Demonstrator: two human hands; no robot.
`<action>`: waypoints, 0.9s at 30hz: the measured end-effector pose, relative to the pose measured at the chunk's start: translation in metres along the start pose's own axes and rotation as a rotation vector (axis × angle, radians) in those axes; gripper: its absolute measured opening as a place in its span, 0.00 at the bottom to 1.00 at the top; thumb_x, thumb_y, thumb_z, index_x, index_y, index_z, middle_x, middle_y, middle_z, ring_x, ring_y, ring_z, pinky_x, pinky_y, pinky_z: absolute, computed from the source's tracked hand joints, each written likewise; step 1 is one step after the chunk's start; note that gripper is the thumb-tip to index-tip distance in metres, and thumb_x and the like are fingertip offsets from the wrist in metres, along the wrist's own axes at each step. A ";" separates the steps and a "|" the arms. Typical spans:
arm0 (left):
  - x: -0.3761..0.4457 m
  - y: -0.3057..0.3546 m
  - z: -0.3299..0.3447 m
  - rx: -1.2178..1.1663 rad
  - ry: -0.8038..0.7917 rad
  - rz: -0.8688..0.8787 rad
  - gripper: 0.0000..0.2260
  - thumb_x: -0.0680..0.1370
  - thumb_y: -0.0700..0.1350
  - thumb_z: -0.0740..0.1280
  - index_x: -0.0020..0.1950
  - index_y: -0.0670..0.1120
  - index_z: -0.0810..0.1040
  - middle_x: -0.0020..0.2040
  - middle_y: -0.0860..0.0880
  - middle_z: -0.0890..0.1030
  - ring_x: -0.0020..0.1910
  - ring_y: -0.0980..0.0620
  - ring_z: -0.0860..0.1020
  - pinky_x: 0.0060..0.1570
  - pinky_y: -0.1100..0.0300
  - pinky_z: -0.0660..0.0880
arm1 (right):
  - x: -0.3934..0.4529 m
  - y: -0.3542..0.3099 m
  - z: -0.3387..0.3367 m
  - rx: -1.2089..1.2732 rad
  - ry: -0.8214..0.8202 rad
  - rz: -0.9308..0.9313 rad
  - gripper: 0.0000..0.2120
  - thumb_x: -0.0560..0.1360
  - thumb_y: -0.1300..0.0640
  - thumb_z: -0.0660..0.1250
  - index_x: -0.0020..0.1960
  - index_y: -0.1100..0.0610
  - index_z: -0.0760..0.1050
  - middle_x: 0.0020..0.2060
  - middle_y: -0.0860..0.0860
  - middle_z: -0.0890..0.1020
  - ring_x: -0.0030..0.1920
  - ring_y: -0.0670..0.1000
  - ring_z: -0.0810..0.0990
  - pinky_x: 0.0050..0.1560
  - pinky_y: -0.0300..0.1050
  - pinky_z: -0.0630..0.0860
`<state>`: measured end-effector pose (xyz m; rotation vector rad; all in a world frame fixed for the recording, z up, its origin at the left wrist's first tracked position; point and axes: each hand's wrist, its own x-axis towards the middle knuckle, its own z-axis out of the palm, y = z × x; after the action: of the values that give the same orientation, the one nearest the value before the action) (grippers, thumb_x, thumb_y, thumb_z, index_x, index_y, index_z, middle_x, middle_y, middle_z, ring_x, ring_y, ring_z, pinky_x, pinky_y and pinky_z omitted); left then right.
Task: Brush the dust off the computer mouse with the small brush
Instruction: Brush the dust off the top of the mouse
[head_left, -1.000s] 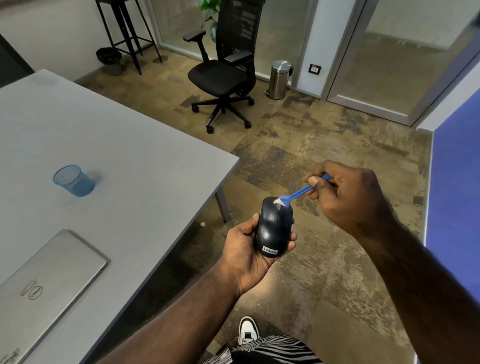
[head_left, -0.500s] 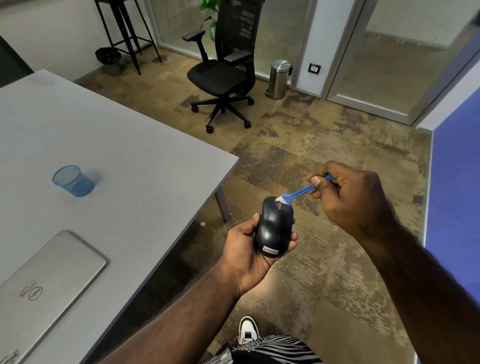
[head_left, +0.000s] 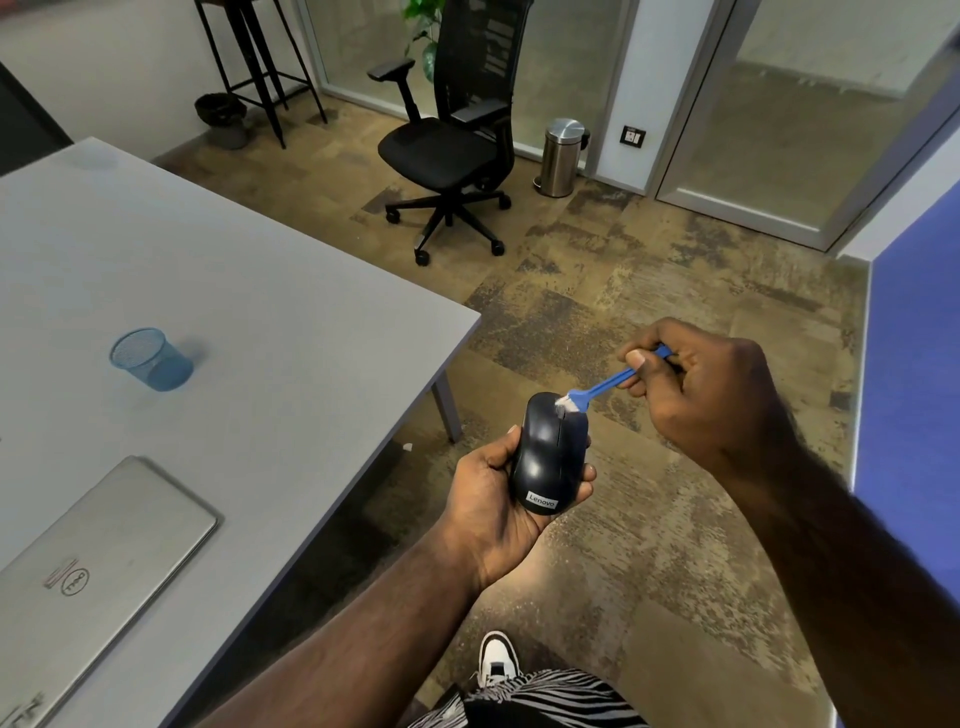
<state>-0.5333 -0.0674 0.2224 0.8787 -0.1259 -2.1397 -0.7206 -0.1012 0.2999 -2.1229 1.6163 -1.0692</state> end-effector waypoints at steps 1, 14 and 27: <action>0.000 0.000 0.000 0.004 0.005 0.001 0.23 0.82 0.51 0.53 0.64 0.35 0.77 0.59 0.34 0.80 0.46 0.38 0.81 0.46 0.50 0.81 | 0.000 -0.001 0.000 0.010 -0.028 -0.015 0.06 0.77 0.62 0.66 0.48 0.54 0.81 0.34 0.47 0.84 0.34 0.45 0.84 0.31 0.52 0.82; 0.001 -0.002 0.001 0.061 0.028 0.003 0.21 0.81 0.51 0.55 0.66 0.39 0.75 0.56 0.36 0.81 0.46 0.39 0.81 0.46 0.50 0.80 | -0.004 -0.010 0.012 0.033 -0.095 -0.066 0.07 0.77 0.59 0.65 0.49 0.54 0.81 0.34 0.49 0.84 0.34 0.50 0.84 0.32 0.52 0.81; 0.003 0.001 -0.001 -0.016 0.010 0.013 0.23 0.81 0.51 0.53 0.62 0.36 0.77 0.57 0.35 0.80 0.47 0.38 0.80 0.47 0.49 0.80 | -0.005 0.003 0.008 0.039 -0.011 -0.064 0.06 0.77 0.59 0.65 0.49 0.53 0.81 0.35 0.50 0.84 0.33 0.50 0.84 0.30 0.53 0.81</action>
<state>-0.5332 -0.0696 0.2201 0.8765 -0.1088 -2.1208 -0.7176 -0.0995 0.2907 -2.1651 1.5193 -1.0968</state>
